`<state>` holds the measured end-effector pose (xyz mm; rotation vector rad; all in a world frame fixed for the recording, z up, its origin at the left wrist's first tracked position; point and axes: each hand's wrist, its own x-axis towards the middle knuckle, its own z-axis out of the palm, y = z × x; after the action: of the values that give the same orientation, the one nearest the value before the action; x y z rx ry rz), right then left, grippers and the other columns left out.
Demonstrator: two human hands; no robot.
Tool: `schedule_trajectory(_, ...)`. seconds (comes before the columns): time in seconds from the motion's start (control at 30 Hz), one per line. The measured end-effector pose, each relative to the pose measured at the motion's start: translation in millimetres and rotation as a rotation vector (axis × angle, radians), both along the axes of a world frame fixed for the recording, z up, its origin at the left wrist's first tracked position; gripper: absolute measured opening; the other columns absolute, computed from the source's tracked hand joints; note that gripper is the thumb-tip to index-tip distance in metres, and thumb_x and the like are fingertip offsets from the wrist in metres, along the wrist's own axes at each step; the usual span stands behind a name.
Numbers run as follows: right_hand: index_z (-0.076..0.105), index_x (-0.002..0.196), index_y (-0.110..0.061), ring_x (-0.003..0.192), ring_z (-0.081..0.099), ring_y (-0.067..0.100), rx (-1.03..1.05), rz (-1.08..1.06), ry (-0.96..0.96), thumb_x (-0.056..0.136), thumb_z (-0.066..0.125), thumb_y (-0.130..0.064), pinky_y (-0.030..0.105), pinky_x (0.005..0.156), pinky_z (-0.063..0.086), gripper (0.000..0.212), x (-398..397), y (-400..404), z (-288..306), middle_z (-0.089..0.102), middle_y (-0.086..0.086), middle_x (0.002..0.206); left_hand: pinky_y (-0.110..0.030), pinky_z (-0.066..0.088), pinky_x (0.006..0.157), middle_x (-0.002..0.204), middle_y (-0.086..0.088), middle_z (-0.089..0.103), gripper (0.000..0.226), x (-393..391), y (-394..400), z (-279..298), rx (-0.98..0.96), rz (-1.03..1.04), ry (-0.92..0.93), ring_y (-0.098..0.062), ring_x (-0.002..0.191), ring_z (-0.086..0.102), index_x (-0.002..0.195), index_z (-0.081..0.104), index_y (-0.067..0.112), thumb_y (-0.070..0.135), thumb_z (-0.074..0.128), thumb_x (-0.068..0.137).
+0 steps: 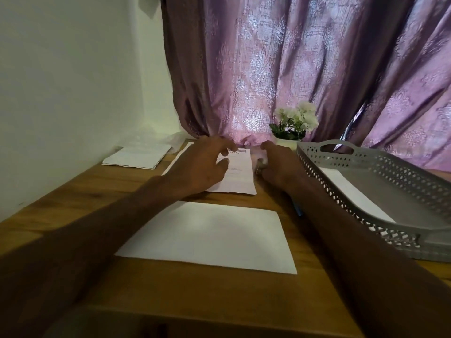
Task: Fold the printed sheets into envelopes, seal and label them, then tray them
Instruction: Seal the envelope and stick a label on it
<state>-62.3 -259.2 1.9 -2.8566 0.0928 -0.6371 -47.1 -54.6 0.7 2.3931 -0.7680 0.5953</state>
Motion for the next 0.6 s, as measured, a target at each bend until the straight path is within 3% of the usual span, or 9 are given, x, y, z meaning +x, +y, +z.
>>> schedule_trajectory(0.23,0.053,0.135,-0.014,0.113,0.06,0.031,0.041,0.005,-0.064,0.089,0.072,-0.023,0.038,0.087,0.05,0.05,1.6,1.2,-1.2,0.061,0.014,0.129,-0.033,0.052,0.104,0.126,0.004,0.068,0.033,-2.0,-5.7,-7.8,-0.054,-0.034,-0.003,-0.01,0.106,0.058,0.129,0.066,0.025,0.021,0.07,0.097)
schedule_trajectory(0.37,0.063,0.123,-0.022,0.105,0.065,0.027,0.14,0.026,-0.146,0.074,0.082,-0.022,0.033,0.082,0.053,0.052,-0.7,5.5,3.9,0.066,0.006,0.117,-0.022,0.047,0.094,0.129,0.005,0.067,0.038,0.7,-4.3,-10.1,-0.093,-0.022,0.045,-0.008,0.104,0.056,0.134,0.063,0.025,0.025,0.07,0.097)
schedule_trajectory(0.5,0.062,0.131,-0.015,0.113,0.059,0.028,0.207,0.125,-0.24,0.079,0.074,-0.007,0.033,0.091,0.048,0.054,-7.4,10.7,11.9,0.062,0.011,0.126,-0.019,0.043,0.089,0.13,0.005,0.066,0.042,3.0,-2.2,-6.3,-0.181,-0.014,0.104,-0.008,0.107,0.057,0.139,0.058,0.024,0.03,0.069,0.098)
schedule_trajectory(0.6,0.062,0.133,-0.016,0.107,0.063,0.026,0.268,0.193,-0.301,0.078,0.077,-0.009,0.038,0.092,0.053,0.057,-12.3,19.9,16.6,0.063,0.009,0.123,-0.004,0.037,0.078,0.127,0.011,0.064,0.04,3.4,-2.1,-3.5,-0.272,-0.036,0.114,-0.006,0.109,0.057,0.137,0.06,0.025,0.035,0.067,0.099)
